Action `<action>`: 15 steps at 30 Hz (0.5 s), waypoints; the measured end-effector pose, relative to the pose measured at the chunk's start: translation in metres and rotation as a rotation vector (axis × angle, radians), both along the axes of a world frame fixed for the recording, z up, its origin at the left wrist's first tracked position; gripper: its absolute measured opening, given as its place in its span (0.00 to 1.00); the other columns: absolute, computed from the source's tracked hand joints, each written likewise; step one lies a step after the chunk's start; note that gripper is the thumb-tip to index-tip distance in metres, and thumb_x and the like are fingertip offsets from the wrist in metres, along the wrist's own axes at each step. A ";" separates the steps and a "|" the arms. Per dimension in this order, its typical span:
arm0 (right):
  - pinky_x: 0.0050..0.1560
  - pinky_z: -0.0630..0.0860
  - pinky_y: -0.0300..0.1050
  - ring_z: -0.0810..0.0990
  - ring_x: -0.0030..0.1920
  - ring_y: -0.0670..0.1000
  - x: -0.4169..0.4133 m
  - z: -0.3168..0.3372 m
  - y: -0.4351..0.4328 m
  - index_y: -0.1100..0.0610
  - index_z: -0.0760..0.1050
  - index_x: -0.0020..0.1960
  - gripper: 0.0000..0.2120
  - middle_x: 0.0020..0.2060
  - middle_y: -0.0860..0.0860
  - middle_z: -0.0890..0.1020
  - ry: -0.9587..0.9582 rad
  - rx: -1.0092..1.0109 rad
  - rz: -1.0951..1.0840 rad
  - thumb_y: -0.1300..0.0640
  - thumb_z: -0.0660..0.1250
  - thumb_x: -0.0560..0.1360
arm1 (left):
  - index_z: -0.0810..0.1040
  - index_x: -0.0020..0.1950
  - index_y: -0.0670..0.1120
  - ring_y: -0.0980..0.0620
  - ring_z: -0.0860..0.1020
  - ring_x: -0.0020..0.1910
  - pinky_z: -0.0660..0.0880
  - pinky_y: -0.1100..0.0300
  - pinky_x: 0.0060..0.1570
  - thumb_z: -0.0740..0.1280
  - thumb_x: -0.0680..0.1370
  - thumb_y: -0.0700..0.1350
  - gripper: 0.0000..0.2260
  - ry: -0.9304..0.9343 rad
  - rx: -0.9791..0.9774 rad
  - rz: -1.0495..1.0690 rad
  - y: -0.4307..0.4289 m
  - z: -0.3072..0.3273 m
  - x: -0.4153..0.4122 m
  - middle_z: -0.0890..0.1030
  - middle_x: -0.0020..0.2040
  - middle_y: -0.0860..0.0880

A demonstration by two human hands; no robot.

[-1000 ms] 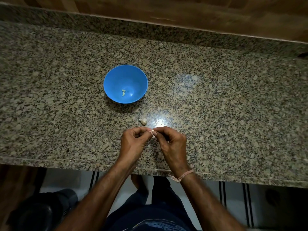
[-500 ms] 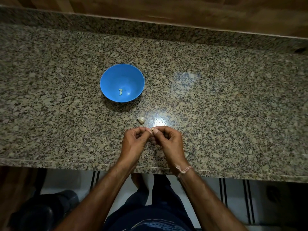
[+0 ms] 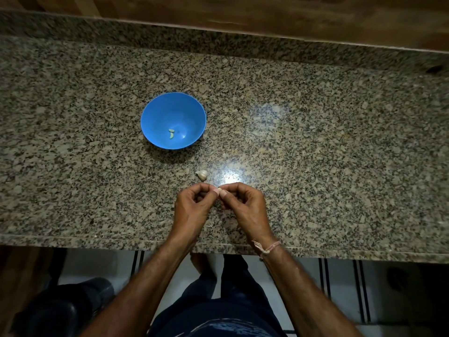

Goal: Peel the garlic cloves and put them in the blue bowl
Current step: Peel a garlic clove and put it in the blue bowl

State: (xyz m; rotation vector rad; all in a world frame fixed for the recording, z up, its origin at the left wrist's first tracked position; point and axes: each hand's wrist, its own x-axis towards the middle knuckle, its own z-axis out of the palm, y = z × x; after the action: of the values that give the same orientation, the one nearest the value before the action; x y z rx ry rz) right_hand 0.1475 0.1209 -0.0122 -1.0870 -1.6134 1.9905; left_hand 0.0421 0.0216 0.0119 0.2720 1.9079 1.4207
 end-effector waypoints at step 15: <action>0.47 0.83 0.40 0.84 0.44 0.50 -0.003 -0.004 0.009 0.64 0.82 0.58 0.09 0.45 0.56 0.87 0.057 -0.472 -0.156 0.65 0.71 0.79 | 0.84 0.45 0.46 0.56 0.81 0.39 0.77 0.62 0.41 0.75 0.76 0.40 0.02 0.083 -0.168 0.031 -0.004 -0.026 0.000 0.85 0.40 0.48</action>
State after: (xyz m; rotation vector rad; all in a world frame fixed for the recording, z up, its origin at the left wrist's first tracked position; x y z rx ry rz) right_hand 0.1448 0.1299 -0.0159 -1.2569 -1.0140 2.3294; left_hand 0.0425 0.0179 -0.0136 0.2246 2.0940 1.2769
